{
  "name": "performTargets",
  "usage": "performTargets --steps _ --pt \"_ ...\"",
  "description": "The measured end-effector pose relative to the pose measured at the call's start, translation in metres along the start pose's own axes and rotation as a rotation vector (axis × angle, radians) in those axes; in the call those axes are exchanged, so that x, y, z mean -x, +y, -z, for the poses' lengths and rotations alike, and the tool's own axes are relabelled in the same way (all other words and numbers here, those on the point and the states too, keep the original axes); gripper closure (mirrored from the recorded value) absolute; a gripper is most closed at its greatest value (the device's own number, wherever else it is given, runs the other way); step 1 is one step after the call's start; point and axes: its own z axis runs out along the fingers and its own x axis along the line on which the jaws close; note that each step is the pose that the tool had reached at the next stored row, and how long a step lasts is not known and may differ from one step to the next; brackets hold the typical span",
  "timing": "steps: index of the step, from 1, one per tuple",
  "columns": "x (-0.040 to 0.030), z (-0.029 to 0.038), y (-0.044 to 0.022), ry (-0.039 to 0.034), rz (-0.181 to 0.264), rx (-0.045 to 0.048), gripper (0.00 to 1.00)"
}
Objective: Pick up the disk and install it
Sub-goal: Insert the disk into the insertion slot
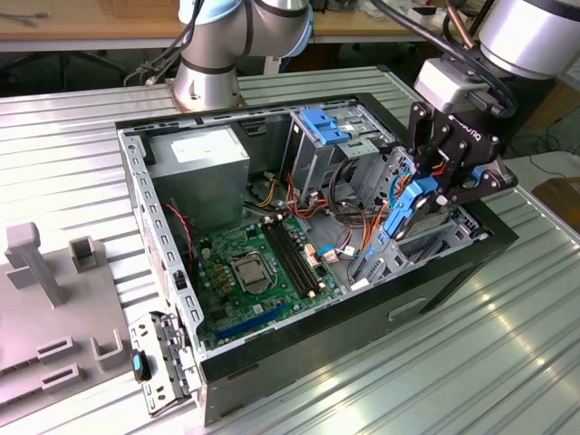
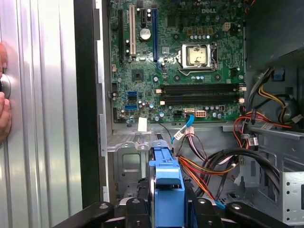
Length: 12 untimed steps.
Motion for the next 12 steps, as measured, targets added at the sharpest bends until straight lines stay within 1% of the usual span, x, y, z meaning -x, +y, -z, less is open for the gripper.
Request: performTargets --steps 12 --pt "0.0000 -0.0060 0.0002 0.0000 0.000 0.0000 0.63"
